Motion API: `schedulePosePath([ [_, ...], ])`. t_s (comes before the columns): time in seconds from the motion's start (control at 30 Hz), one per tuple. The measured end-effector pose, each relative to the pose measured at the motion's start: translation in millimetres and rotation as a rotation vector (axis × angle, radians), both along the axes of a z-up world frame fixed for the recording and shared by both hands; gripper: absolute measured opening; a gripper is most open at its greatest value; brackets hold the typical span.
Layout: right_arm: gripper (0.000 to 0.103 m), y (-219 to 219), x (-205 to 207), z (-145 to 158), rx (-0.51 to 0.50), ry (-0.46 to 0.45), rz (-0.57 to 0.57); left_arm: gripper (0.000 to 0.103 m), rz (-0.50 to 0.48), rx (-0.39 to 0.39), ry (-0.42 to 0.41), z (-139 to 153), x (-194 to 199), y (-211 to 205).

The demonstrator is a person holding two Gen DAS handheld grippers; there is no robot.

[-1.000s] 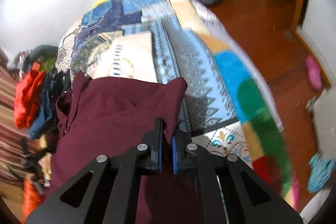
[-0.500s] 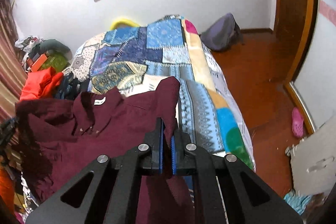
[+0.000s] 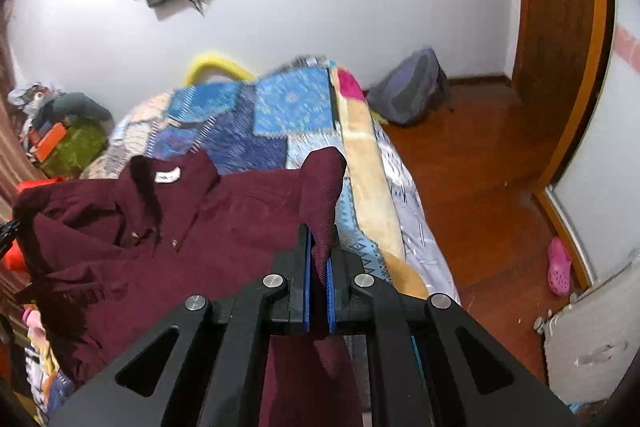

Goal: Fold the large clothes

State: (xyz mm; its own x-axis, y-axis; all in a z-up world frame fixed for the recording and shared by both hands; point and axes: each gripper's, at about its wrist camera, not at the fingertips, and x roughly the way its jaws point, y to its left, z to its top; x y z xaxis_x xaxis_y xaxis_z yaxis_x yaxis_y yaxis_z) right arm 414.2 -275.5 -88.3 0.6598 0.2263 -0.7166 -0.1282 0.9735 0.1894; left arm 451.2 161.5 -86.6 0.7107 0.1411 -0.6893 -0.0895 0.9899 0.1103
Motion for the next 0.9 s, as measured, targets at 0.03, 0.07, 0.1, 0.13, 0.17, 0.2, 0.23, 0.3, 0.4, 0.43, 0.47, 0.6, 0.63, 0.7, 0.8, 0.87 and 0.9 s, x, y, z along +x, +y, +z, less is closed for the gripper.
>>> schedulePosePath([
  [0.03, 0.006, 2, 8, -14, -0.02, 0.026, -0.004, 0.015, 0.009, 0.004, 0.008, -6, 4, 2],
  [0.07, 0.006, 3, 12, -22, -0.037, 0.039, -0.007, 0.016, 0.025, 0.011, 0.011, -15, 10, 4],
  [0.1, 0.007, 5, 18, -37, -0.073, 0.062, -0.014, 0.017, 0.041, 0.019, 0.014, -22, 14, 7],
  [0.13, 0.007, 7, 21, -48, -0.096, 0.082, -0.01, 0.018, 0.053, 0.017, 0.019, -28, 18, 11],
  [0.17, 0.009, 5, 22, -54, -0.106, 0.091, -0.008, 0.02, 0.061, 0.009, 0.022, -31, 20, 13],
  [0.2, 0.009, 4, 23, -63, -0.123, 0.106, -0.009, 0.02, 0.072, -0.002, 0.026, -34, 21, 17],
  [0.23, 0.01, 4, 22, -69, -0.143, 0.113, -0.011, 0.021, 0.081, -0.015, 0.03, -35, 22, 21],
  [0.3, 0.01, 3, 16, -69, -0.157, 0.103, -0.007, 0.022, 0.077, -0.034, 0.03, -35, 22, 24],
  [0.4, 0.014, 1, 6, -59, -0.167, 0.108, -0.003, 0.037, 0.079, -0.023, 0.032, -28, 16, 21],
  [0.43, 0.015, 0, 0, -52, -0.163, 0.1, -0.005, 0.047, 0.08, -0.012, 0.032, -25, 11, 19],
  [0.47, 0.016, 0, 0, -49, -0.162, 0.092, -0.008, 0.059, 0.078, -0.006, 0.029, -22, 8, 17],
  [0.6, 0.045, 5, -31, -18, -0.159, 0.045, 0.042, 0.082, 0.065, 0.029, 0.005, -5, -19, 9],
  [0.63, 0.048, 8, -37, -12, -0.165, 0.029, 0.05, 0.082, 0.06, 0.038, -0.003, -2, -24, 7],
  [0.7, 0.055, 12, -65, 9, -0.184, -0.045, 0.073, 0.084, 0.045, 0.062, -0.018, 6, -41, 3],
  [0.8, 0.071, 19, -95, 30, -0.207, -0.103, 0.094, 0.088, 0.034, 0.07, -0.025, 13, -62, 1],
  [0.87, 0.077, 24, -113, 39, -0.214, -0.126, 0.108, 0.088, 0.023, 0.07, -0.029, 16, -79, 0],
  [0.9, 0.077, 26, -121, 42, -0.215, -0.138, 0.117, 0.088, 0.019, 0.073, -0.032, 17, -87, 0],
])
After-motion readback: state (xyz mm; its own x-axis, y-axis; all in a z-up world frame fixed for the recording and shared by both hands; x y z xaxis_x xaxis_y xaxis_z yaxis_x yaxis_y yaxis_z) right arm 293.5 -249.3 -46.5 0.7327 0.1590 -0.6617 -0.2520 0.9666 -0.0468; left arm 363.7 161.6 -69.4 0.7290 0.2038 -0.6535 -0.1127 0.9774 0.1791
